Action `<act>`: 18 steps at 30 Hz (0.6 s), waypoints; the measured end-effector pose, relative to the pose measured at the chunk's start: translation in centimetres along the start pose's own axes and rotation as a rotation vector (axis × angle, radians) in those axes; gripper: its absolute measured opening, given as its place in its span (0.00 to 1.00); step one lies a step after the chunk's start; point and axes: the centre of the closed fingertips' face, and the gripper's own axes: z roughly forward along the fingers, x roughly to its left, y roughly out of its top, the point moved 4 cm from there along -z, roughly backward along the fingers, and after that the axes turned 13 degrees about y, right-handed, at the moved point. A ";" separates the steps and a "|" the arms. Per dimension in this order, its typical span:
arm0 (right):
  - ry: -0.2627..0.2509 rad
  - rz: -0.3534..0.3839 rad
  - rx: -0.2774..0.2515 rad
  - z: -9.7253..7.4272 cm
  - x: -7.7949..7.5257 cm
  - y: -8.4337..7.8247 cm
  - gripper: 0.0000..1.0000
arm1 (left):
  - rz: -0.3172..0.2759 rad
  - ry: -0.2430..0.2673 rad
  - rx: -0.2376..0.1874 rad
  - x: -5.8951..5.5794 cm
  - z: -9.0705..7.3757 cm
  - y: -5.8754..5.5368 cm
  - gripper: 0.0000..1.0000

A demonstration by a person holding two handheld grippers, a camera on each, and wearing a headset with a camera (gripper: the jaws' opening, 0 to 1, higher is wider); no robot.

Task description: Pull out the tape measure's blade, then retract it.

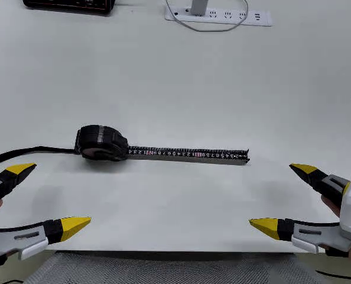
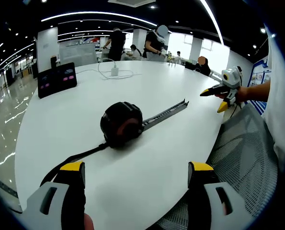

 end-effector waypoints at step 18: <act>0.017 0.005 0.012 0.3 0.0 -0.5 0.86 | 0.000 -0.018 0.030 -0.4 -0.1 -0.9 0.85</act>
